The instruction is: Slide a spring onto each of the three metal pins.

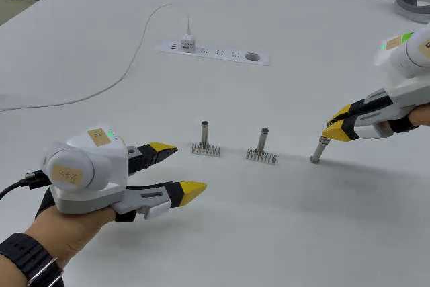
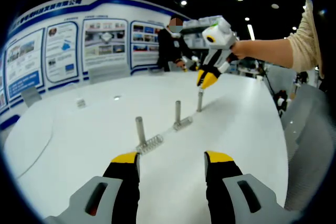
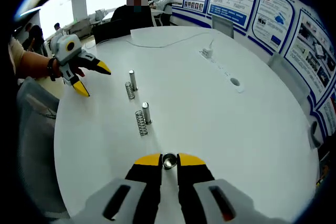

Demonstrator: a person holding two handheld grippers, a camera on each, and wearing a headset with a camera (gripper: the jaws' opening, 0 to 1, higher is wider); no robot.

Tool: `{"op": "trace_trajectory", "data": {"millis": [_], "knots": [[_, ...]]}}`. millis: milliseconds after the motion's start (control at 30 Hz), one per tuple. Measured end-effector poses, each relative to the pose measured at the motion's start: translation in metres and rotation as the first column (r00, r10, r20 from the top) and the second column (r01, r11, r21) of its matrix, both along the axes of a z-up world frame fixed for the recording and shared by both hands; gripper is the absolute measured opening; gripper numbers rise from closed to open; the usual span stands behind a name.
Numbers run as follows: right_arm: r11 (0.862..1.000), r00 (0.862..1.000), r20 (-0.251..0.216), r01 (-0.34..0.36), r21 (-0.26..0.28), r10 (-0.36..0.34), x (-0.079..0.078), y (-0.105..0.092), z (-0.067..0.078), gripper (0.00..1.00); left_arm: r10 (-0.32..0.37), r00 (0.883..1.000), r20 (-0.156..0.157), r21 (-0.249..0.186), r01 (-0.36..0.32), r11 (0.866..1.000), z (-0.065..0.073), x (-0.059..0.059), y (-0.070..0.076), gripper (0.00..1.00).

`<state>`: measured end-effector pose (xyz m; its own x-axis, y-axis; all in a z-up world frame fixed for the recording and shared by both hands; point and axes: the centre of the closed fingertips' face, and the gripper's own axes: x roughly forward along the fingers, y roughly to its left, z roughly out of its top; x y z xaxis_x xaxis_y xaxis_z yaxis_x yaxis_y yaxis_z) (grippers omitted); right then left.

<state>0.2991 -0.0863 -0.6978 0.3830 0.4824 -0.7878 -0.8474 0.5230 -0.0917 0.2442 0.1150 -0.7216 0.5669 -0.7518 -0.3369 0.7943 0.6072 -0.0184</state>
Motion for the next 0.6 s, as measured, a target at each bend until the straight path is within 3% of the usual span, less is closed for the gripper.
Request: {"op": "trace_trajectory", "data": {"millis": [600], "knots": [[1.0, 0.999, -0.024, 0.024, -0.008, -0.025, 0.0, 0.001, -0.027, 0.12, -0.004, 1.0, 0.0, -0.004, 0.004, 1.0, 0.001, 0.0, -0.001, 0.5]]}}
